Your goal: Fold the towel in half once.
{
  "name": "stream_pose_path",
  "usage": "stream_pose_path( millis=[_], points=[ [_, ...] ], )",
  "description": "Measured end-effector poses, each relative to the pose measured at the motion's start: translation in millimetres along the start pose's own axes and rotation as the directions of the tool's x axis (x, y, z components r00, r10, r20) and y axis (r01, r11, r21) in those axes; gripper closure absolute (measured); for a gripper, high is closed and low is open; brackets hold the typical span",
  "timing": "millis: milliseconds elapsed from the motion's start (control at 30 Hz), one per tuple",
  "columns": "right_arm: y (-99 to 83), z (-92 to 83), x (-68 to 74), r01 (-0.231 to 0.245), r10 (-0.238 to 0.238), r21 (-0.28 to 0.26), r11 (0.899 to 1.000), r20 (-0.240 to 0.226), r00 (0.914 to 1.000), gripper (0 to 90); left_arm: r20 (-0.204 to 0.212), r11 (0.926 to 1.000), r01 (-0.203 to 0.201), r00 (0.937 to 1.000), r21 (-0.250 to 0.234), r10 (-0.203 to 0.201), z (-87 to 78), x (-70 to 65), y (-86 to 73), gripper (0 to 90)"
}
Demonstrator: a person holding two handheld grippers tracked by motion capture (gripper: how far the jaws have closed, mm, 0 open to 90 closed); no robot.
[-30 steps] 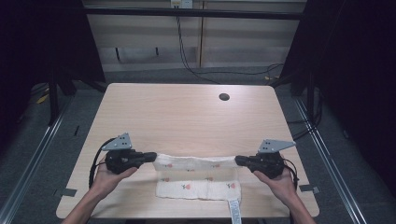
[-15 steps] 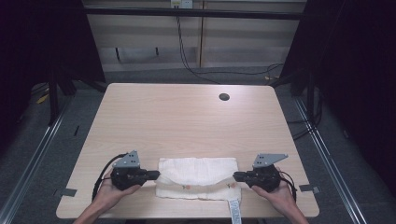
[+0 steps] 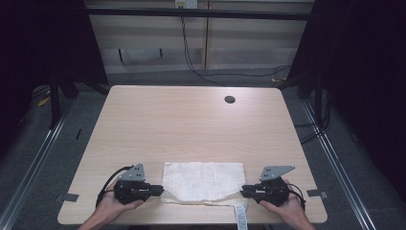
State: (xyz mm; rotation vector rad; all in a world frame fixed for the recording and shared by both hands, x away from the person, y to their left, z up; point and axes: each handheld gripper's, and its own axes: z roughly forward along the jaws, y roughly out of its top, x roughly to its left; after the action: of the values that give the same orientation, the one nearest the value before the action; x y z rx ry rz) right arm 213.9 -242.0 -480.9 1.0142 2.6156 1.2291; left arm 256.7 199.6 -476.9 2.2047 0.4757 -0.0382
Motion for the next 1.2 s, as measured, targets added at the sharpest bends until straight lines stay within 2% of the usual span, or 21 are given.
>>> stream_pose_path(
  millis=[67,133,167,200,233,267,300,367,467,500,600,633,667,733,800,867,933,1000,1033,1133,1200],
  points=[
    [-3.1,-2.0,3.6,0.001,-0.001,0.013,1.000,-0.008,1.0000,75.9,0.008,0.9998,-0.018,0.9998,-0.010,0.018,-2.0,-5.1,3.2,84.0],
    [-3.1,-6.6,6.3,-0.012,0.012,-0.023,1.000,-0.022,0.9997,74.8,-0.001,0.9996,-0.019,0.9998,-0.022,0.019,-4.3,-6.7,6.8,81.7],
    [-2.0,-8.9,7.5,-0.018,0.017,-0.038,0.999,-0.029,0.9994,73.9,0.000,0.9992,-0.014,0.9999,-0.037,0.014,-4.5,-5.6,7.9,81.9],
    [-0.3,-10.5,8.3,-0.013,0.013,-0.051,0.999,-0.015,0.9998,73.2,0.007,0.9987,0.000,1.0000,-0.051,0.000,-4.4,-2.9,8.9,80.8],
    [2.2,-11.3,8.7,-0.020,0.020,-0.058,0.998,-0.005,0.9998,73.2,0.012,0.9985,0.013,0.9998,-0.053,-0.013,-4.2,-0.8,9.6,75.7],
    [3.6,-10.3,8.4,-0.014,0.014,-0.061,0.998,-0.005,0.9999,73.2,0.006,0.9984,0.015,0.9999,-0.055,-0.015,-3.7,1.4,10.7,75.0],
    [5.3,-8.5,8.7,-0.013,0.013,-0.063,0.998,0.000,0.9999,71.5,-0.022,0.9986,0.013,0.9996,-0.051,-0.015,-3.3,3.7,12.4,74.9],
    [9.3,-2.1,8.9,-0.016,0.016,-0.054,0.998,0.006,0.9999,69.5,-0.052,0.9992,0.013,0.9986,-0.039,-0.015,-0.7,7.8,15.8,72.3],
    [15.7,9.8,10.6,0.003,-0.003,-0.025,1.000,0.008,1.0000,66.1,-0.055,0.9990,0.019,0.9982,-0.041,-0.021,0.9,13.7,24.7,68.6],
    [17.4,13.6,10.8,0.009,-0.009,-0.021,1.000,0.005,1.0000,66.1,-0.079,0.9993,0.013,0.9968,-0.036,-0.016,3.6,16.2,28.3,68.7],
    [22.3,24.7,11.5,0.018,-0.018,0.004,1.000,-0.005,0.9998,63.6,-0.074,0.9998,0.021,0.9970,0.001,-0.021,16.8,25.6,30.7,69.8],
    [24.0,28.1,12.1,0.019,-0.019,0.013,1.000,-0.008,0.9998,62.1,-0.076,0.9993,0.019,0.9970,0.033,-0.016,22.3,28.2,30.6,69.7],
    [26.1,31.0,13.4,0.028,-0.028,0.034,0.999,-0.003,0.9996,60.1,-0.082,0.9988,0.017,0.9965,0.046,-0.014,27.3,29.7,30.2,69.3],
    [30.4,35.3,14.8,0.014,-0.013,0.056,0.998,-0.016,0.9998,57.9,-0.093,0.9973,0.008,0.9957,0.073,-0.001,33.5,29.9,29.6,67.7],
    [31.7,38.4,19.7,0.041,-0.040,0.038,0.998,-0.016,0.9991,57.6,-0.111,0.9960,-0.001,0.9938,0.090,0.011,37.6,26.7,26.1,66.3],
    [30.6,42.8,23.7,0.058,-0.056,0.062,0.996,-0.026,0.9981,55.6,-0.099,0.9938,0.003,0.9950,0.111,0.008,42.4,26.5,22.3,65.5],
    [27.5,47.3,26.0,0.070,-0.067,0.091,0.993,-0.039,0.9970,54.4,-0.094,0.9947,0.000,0.9956,0.102,0.010,44.1,26.8,20.9,68.6],
    [24.2,50.6,28.9,0.084,-0.082,0.102,0.991,-0.026,0.9963,53.3,-0.094,0.9939,-0.016,0.9952,0.109,0.026,45.5,25.2,20.9,77.0],
    [23.6,50.6,30.4,0.100,-0.098,0.099,0.990,-0.019,0.9950,54.3,-0.071,0.9947,-0.017,0.9972,0.101,0.025,46.8,25.1,20.7,84.2],
    [20.9,50.2,34.5,0.134,-0.137,0.096,0.986,0.021,0.9904,59.5,-0.074,0.9946,-0.002,0.9972,0.104,0.010,47.1,24.7,21.3,86.3],
    [20.2,48.9,35.3,0.141,-0.147,0.101,0.985,0.045,0.9882,68.1,-0.076,0.9950,0.008,0.9971,0.099,-0.001,47.5,25.3,20.8,86.6]
  ],
)
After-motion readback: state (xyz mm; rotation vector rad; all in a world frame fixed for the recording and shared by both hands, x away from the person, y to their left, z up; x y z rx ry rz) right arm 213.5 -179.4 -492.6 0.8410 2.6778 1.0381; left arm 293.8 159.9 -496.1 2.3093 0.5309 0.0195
